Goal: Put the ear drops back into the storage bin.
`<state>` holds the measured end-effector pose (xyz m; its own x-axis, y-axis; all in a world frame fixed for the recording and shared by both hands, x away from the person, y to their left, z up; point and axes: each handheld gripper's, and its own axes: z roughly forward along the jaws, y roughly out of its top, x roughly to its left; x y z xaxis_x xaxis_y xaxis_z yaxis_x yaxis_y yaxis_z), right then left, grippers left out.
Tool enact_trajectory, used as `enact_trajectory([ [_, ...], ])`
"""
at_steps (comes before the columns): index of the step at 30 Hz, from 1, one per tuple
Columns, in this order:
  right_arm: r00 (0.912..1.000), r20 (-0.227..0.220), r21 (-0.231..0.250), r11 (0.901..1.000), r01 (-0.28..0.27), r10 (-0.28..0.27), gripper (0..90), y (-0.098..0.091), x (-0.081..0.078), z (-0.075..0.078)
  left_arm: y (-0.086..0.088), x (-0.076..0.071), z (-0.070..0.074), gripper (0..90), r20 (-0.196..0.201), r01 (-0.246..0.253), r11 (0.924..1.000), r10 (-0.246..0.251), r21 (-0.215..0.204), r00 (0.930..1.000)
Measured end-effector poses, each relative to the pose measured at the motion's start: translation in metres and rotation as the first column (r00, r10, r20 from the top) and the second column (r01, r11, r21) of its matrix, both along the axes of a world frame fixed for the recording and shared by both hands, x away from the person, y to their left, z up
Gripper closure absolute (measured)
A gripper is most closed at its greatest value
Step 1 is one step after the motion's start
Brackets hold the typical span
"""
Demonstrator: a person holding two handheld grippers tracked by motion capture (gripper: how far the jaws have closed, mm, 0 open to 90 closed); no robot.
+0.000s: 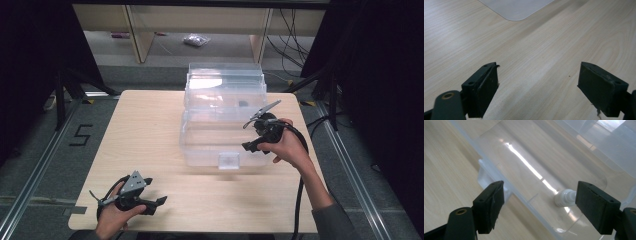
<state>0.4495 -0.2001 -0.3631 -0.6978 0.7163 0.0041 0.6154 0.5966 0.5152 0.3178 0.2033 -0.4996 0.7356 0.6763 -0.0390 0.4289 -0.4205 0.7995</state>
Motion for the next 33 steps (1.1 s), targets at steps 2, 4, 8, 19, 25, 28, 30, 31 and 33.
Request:
enact_trajectory([
  [2,0.9995,0.021,0.009,0.9997,-0.024,0.024,24.0,-0.002,-0.001,0.0,0.0,0.0,0.001,15.8,-0.007,0.005,1.0,-0.005,0.002,1.0],
  [4,0.9996,0.015,0.017,0.9996,-0.025,0.024,24.0,-0.003,-0.004,0.001,0.0,0.0,0.0,15.8,-0.004,0.003,1.0,-0.003,0.001,1.0],
  [8,0.9982,0.047,0.03,0.9988,-0.038,0.037,23.6,-0.006,-0.01,0.002,0.0,0.0,0.0,15.8,-0.004,0.003,1.0,-0.003,0.0,1.0],
  [19,0.9973,0.051,0.053,0.9971,-0.055,0.053,23.4,-0.005,-0.025,0.002,0.0,0.0,0.0,15.9,-0.003,0.002,1.0,-0.002,0.0,1.0],
  [25,0.9944,0.074,0.08,0.9935,-0.081,0.075,22.9,-0.005,-0.031,0.0,0.0,0.0,0.0,15.8,-0.004,0.003,1.0,-0.003,0.0,1.0],
  [28,0.9947,0.067,0.087,0.9927,-0.084,0.078,22.5,-0.006,-0.035,-0.001,0.0,0.0,0.0,15.8,-0.003,0.003,1.0,-0.003,0.0,1.0],
  [30,0.9949,0.061,0.087,0.9925,-0.085,0.08,22.4,-0.006,-0.036,-0.001,0.0,0.0,0.0,15.8,-0.004,0.004,1.0,-0.004,0.001,1.0],
  [31,0.9956,0.065,0.095,0.9928,-0.073,0.067,22.3,-0.006,-0.038,-0.003,0.0,0.0,0.0,15.8,-0.003,0.003,1.0,-0.003,0.0,1.0],
  [33,0.9906,0.092,0.083,0.9906,-0.109,0.101,22.3,-0.009,-0.038,-0.005,0.0,0.0,0.0,15.9,-0.003,0.002,1.0,-0.002,0.0,1.0],
])
